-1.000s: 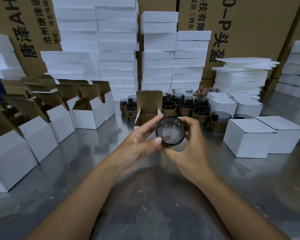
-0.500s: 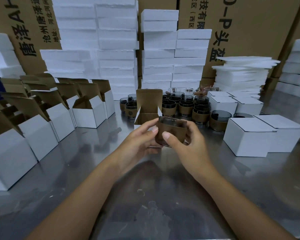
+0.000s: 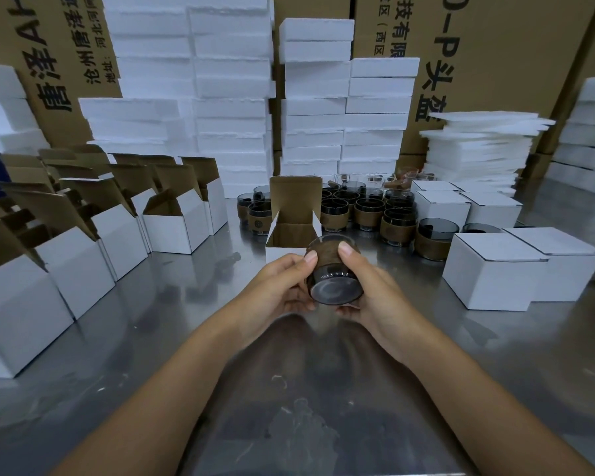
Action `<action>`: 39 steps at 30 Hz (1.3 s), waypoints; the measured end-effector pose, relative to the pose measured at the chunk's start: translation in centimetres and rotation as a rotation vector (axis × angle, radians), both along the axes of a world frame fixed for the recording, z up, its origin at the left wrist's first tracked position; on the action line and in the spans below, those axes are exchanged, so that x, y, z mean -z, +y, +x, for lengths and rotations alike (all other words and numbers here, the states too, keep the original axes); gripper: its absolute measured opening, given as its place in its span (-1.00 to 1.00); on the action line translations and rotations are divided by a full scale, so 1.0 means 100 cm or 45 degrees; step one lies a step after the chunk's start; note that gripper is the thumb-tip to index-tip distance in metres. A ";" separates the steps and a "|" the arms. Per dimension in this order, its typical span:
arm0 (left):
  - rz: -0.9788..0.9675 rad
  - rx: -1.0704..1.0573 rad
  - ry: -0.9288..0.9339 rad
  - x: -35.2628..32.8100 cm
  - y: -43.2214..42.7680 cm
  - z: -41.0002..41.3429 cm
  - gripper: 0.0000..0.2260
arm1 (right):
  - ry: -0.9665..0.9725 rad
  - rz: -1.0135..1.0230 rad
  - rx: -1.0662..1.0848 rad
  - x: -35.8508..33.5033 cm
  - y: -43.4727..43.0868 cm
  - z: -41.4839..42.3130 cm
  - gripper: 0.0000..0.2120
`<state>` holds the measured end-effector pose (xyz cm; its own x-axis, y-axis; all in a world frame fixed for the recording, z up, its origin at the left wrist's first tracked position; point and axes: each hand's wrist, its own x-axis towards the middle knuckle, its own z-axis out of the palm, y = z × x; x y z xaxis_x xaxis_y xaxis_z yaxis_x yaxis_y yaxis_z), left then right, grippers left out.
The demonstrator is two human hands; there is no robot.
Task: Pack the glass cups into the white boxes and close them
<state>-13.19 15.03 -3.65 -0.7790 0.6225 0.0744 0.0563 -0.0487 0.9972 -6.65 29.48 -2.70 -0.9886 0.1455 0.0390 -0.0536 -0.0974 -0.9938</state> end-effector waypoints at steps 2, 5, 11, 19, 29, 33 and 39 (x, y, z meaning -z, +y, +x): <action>-0.006 -0.004 -0.013 -0.001 0.000 0.001 -0.33 | -0.014 0.004 -0.007 0.000 0.001 0.000 -0.35; 0.025 0.007 -0.014 -0.002 0.000 0.003 -0.44 | -0.014 0.025 0.000 0.001 0.000 0.000 -0.33; 0.083 -0.026 0.063 -0.005 0.000 0.007 -0.51 | 0.061 -0.040 -0.031 0.000 0.004 0.002 -0.59; 0.341 -0.021 0.076 -0.006 -0.003 0.006 -0.63 | 0.256 -0.141 0.017 -0.001 0.005 0.004 -0.38; 0.346 -0.059 0.197 -0.007 -0.004 0.000 -0.64 | 0.304 -0.125 0.090 -0.001 0.005 0.003 -0.31; 0.237 -0.514 0.507 -0.009 -0.003 0.002 -0.88 | 0.302 -0.138 0.125 -0.002 0.005 0.002 -0.34; -0.226 -0.987 0.971 -0.003 -0.005 -0.008 -0.88 | 0.302 -0.151 0.141 -0.002 0.005 0.002 -0.32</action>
<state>-14.01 14.48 -3.31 -0.7508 0.0342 0.6597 0.6134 0.4067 0.6770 -6.49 29.94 -2.46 -0.9318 0.2692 0.2435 -0.2998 -0.1926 -0.9343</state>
